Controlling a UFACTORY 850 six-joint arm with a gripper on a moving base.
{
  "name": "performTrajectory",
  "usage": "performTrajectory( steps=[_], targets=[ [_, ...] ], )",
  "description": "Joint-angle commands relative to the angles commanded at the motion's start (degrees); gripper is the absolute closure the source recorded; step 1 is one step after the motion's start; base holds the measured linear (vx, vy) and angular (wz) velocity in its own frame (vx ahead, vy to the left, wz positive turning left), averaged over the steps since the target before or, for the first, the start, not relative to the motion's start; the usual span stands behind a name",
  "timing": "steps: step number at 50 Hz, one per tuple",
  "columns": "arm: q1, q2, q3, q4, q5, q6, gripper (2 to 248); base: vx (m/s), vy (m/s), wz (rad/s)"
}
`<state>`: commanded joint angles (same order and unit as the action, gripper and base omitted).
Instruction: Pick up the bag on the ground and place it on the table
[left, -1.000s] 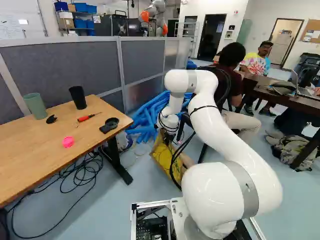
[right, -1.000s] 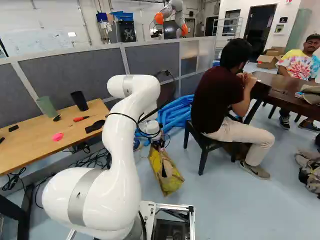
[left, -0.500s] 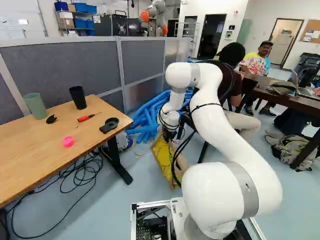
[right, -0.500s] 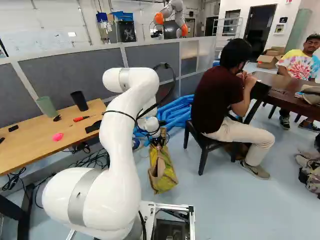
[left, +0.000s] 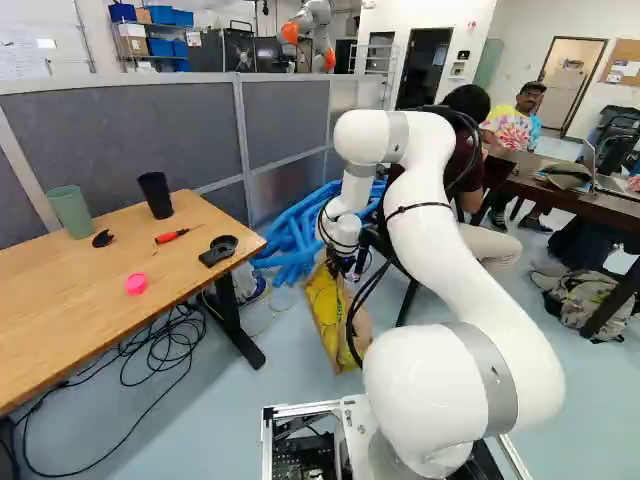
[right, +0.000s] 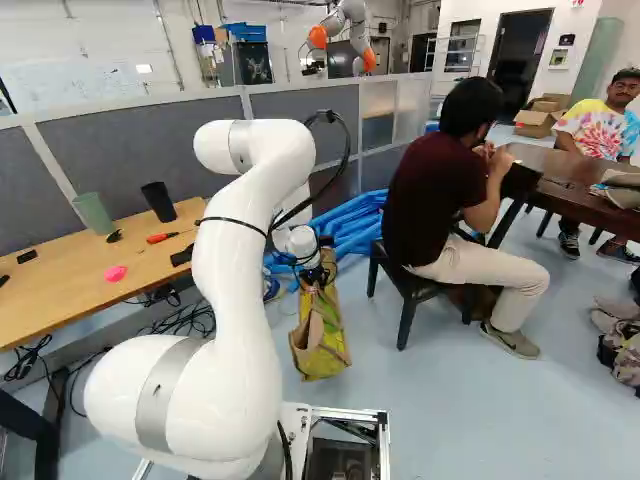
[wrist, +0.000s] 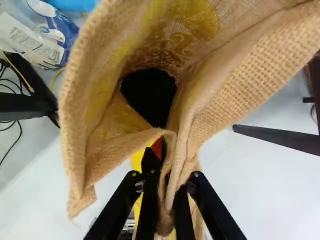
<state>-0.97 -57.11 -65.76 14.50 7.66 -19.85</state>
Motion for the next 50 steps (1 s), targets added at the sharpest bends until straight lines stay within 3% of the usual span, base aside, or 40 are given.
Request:
performTrajectory(
  steps=[50],
  targets=[
    [0.0,10.1,6.1,0.0,-1.2,0.0,215,0.000,0.000,0.000]
  ],
)
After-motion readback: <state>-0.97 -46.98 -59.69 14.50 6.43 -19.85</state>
